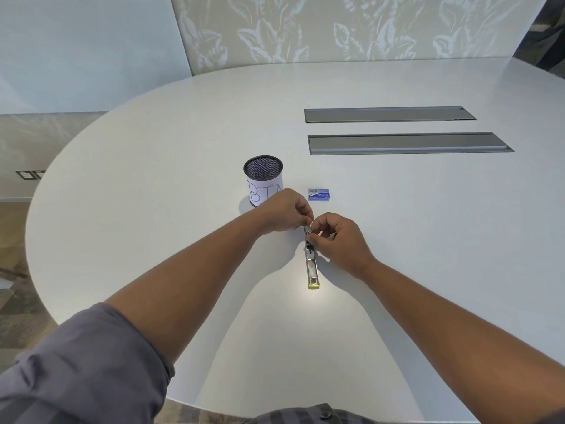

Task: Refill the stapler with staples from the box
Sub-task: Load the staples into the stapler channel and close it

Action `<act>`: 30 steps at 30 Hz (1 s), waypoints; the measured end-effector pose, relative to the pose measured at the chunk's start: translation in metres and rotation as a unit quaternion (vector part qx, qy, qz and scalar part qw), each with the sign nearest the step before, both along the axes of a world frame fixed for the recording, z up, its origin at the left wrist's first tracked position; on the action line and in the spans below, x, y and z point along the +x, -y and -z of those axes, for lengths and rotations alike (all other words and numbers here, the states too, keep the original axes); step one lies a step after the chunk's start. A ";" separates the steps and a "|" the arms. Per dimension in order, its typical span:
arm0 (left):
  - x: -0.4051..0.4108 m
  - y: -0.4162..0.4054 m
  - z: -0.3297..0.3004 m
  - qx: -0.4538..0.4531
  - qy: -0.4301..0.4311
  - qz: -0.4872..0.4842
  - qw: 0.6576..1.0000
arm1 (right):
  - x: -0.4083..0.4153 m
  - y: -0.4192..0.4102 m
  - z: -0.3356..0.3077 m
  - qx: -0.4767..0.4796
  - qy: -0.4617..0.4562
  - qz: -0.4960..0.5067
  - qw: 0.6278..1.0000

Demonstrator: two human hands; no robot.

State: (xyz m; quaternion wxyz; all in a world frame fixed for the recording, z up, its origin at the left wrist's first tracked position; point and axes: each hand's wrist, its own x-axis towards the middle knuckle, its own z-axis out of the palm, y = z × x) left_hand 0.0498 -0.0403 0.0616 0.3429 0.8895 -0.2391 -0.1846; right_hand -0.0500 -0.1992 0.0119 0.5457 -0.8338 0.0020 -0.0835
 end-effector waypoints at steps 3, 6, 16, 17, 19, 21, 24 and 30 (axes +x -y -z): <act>0.000 0.000 0.001 0.008 -0.002 0.002 1.000 | 0.000 0.000 0.000 0.000 -0.005 0.000 1.000; 0.000 0.001 0.001 0.014 0.000 0.004 1.000 | -0.001 0.000 0.000 -0.001 -0.008 0.000 1.000; -0.004 0.001 0.002 0.029 0.012 0.006 0.999 | -0.001 0.000 -0.001 -0.003 -0.012 0.002 1.000; -0.004 0.001 0.002 0.030 0.013 0.006 0.999 | 0.000 0.000 -0.001 -0.003 -0.012 0.002 1.000; -0.004 0.001 0.002 0.030 0.013 0.005 0.999 | 0.000 -0.001 0.000 -0.004 -0.011 0.003 1.000; -0.004 0.001 0.003 0.027 0.010 0.003 1.000 | 0.000 0.000 0.000 -0.003 -0.012 0.002 1.000; -0.005 0.001 0.003 0.023 0.005 0.002 1.000 | -0.001 0.000 0.000 0.003 -0.015 0.003 1.000; -0.005 -0.001 0.004 0.008 -0.011 -0.004 1.000 | -0.001 -0.001 0.000 0.003 -0.015 -0.002 1.000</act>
